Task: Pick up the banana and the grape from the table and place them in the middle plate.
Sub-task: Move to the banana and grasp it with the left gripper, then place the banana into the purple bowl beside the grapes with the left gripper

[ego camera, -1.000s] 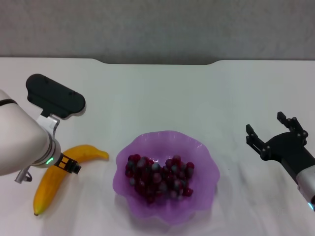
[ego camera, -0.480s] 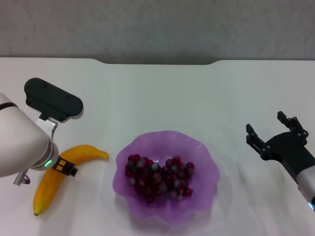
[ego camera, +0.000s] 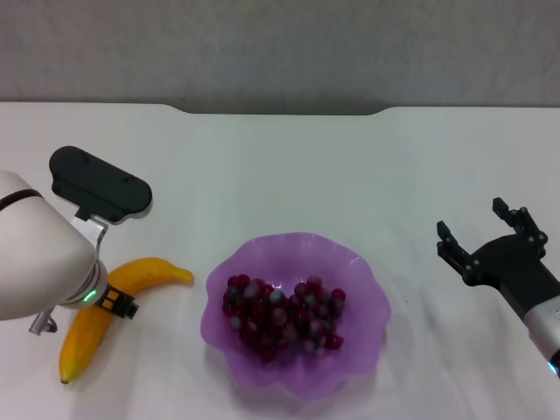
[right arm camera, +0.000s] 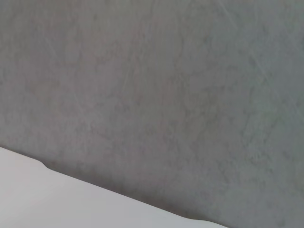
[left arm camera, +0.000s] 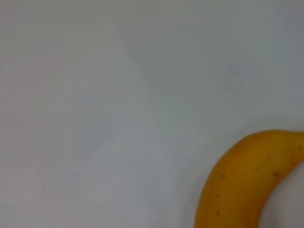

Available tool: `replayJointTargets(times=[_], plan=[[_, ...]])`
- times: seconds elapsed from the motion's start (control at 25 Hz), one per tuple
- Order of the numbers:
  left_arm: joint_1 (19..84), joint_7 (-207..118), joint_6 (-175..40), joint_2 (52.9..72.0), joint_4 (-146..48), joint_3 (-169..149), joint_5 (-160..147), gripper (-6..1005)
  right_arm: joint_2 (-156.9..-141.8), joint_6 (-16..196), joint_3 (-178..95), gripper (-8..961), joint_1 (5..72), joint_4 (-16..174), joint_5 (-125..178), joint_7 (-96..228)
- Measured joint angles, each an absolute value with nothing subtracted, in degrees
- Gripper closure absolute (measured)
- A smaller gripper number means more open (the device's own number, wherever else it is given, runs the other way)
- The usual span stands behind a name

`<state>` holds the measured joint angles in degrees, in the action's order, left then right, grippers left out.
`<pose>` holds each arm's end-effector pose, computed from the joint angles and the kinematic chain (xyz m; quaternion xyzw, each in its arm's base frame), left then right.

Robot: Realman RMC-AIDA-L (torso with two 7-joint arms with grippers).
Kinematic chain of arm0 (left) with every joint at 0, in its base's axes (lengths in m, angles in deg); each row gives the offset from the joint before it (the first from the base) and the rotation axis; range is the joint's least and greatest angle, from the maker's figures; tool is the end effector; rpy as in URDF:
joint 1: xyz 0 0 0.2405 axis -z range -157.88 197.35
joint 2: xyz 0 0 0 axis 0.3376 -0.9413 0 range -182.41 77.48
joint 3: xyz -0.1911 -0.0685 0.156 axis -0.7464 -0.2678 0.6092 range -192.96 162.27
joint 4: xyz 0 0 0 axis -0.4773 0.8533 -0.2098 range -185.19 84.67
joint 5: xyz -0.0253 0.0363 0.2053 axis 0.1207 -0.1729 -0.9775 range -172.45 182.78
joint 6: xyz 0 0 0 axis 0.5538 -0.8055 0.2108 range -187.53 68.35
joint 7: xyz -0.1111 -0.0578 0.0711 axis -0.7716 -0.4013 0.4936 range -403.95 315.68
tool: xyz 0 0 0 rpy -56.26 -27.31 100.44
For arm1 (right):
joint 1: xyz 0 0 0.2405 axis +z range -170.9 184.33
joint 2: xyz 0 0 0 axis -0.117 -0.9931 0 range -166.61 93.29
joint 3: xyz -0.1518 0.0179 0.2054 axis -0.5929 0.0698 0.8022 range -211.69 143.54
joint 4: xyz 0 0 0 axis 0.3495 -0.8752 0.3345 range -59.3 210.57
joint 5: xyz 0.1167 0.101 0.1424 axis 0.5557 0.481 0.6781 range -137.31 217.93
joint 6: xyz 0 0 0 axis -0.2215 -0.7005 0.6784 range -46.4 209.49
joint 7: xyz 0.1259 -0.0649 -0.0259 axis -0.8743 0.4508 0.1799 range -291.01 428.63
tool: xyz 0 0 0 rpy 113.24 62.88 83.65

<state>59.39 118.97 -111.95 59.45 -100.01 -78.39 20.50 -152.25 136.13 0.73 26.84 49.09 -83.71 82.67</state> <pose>-0.2720 0.3888 -0.0489 -0.7771 -0.3991 0.2523 0.4161 0.3088 0.3136 -0.0614 -0.7832 0.1665 0.1975 0.5656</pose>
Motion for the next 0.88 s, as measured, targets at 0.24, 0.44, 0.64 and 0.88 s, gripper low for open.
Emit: replayJointTargets(times=[0.24, 0.44, 0.64, 0.88], plan=[[59.4, 118.87, -111.46, 59.5, -99.91, -78.69, 20.46, 286, -152.24, 136.18, 0.72, 91, 26.83, 49.09, -83.7, 82.87], [59.37, 118.84, -111.16, 59.58, -99.9, -78.94, 20.43, 424, -152.23, 136.21, 0.64, 91, 26.85, 49.09, -83.7, 82.87], [58.49, 118.82, -111.11, 60.2, -100.26, -82.0, 17.6, 496, -152.23, 136.21, 0.64, 91, 26.81, 49.1, -83.7, 82.87], [51.63, 118.81, -112.41, 61.02, -112.32, -88.37, 9.79, 489, -152.23, 136.22, 0.64, 91, 26.62, 49.29, -83.72, 82.88]])
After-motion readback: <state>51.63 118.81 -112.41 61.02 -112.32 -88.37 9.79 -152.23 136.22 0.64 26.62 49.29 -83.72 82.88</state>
